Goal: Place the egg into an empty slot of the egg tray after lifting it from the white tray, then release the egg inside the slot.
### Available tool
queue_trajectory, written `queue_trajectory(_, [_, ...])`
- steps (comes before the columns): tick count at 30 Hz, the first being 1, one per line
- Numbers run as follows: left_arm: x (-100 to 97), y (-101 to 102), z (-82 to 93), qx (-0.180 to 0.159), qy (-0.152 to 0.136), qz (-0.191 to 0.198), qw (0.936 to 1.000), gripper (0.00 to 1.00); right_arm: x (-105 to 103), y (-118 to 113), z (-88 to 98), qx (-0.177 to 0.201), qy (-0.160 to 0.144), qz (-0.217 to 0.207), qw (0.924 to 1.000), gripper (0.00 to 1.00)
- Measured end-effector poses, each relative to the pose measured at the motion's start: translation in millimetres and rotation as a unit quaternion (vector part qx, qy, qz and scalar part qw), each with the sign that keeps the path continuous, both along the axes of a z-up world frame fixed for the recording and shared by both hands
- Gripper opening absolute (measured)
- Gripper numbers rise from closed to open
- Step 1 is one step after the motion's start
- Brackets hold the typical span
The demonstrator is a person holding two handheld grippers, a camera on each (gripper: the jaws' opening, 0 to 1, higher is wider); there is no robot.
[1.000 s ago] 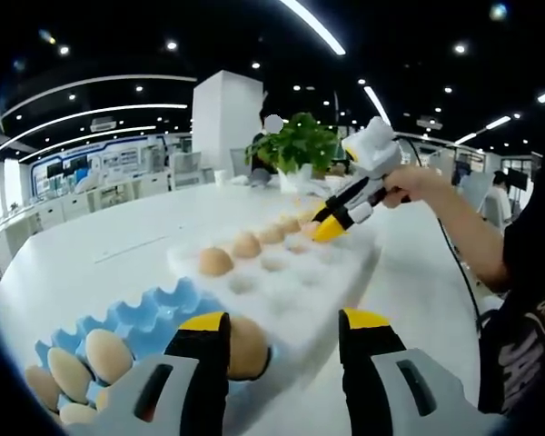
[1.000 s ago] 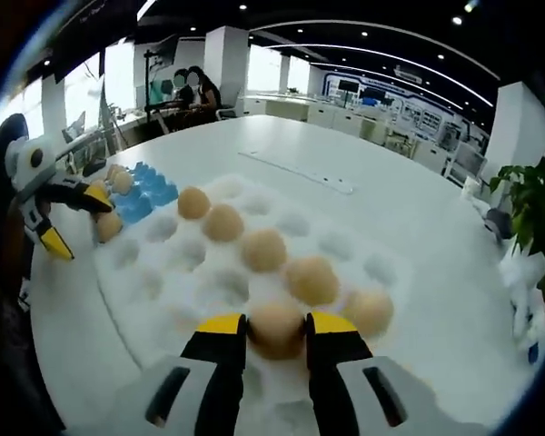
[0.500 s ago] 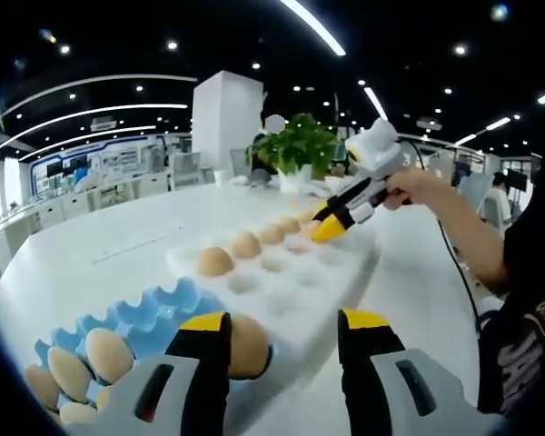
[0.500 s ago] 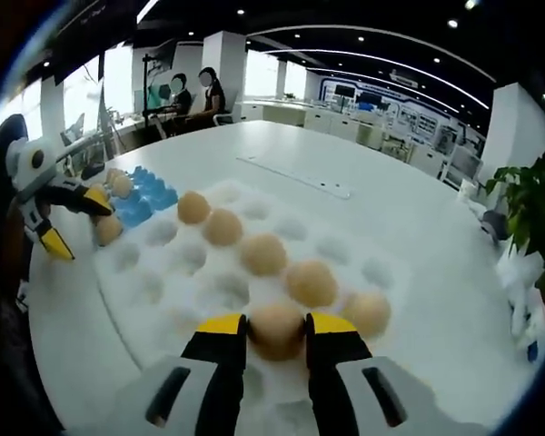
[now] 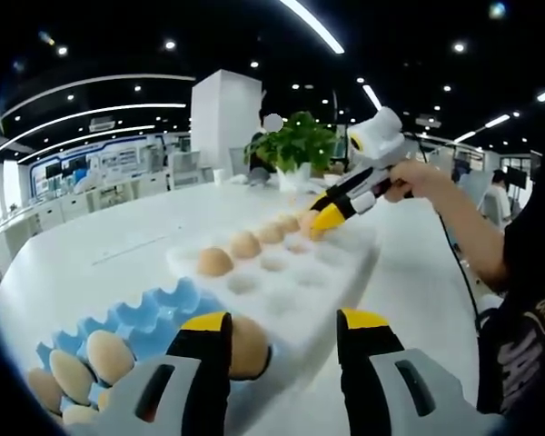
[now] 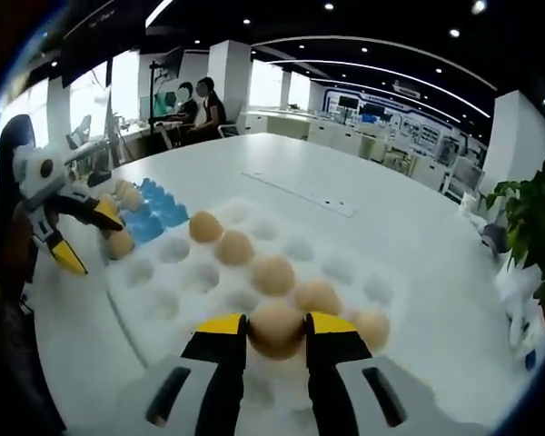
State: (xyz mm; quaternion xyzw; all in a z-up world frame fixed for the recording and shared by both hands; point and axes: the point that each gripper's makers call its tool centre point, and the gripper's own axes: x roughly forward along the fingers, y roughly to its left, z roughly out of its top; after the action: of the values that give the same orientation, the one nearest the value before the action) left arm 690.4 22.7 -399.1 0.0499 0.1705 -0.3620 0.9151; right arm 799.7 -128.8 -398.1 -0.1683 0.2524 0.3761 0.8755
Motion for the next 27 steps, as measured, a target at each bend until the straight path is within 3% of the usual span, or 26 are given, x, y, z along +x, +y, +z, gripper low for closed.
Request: queue_trajectory(27, [5.1, 7, 0.2, 0.003, -0.003, 0.009, 1.0000, 0.46, -22, 76, 12.9, 0.010, -0.012, 0.084, 0.9963, 0.27])
